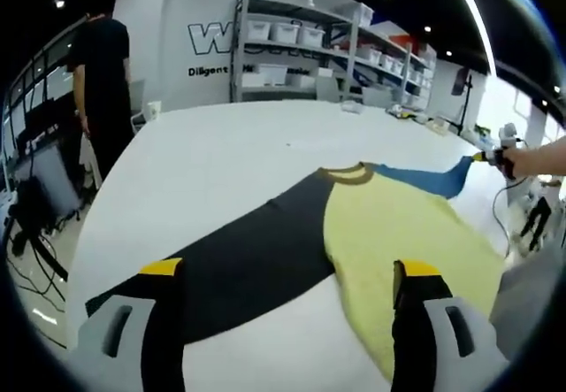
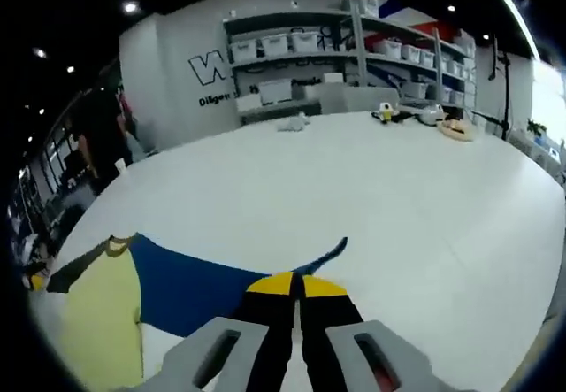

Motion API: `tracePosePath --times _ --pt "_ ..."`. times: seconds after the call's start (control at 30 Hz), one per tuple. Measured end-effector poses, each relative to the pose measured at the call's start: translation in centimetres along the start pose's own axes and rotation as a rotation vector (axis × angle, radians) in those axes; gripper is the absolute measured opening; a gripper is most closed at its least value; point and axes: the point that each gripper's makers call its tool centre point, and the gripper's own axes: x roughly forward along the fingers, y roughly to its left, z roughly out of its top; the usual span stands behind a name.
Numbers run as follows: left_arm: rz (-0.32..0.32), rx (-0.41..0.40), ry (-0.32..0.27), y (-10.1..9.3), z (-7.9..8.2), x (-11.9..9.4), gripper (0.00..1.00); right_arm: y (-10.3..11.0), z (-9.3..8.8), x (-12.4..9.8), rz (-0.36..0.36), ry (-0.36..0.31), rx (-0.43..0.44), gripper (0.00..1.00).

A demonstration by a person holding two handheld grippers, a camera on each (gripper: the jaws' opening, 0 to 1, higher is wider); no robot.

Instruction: Fold the garment on the visible template until the final outline fits inside the template.

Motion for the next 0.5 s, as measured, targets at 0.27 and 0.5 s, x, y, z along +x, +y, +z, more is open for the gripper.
tracePosePath --times 0.27,0.5 --pt "-0.01 0.0 -0.044 -0.5 0.7 -1.0 0.99 10.4 5.1 0.9 0.19 -0.095 -0.111 0.0" --pt "0.002 -0.005 -0.076 -0.3 1.2 -2.5 0.99 19.9 7.9 1.3 0.364 -0.145 -0.185 0.0"
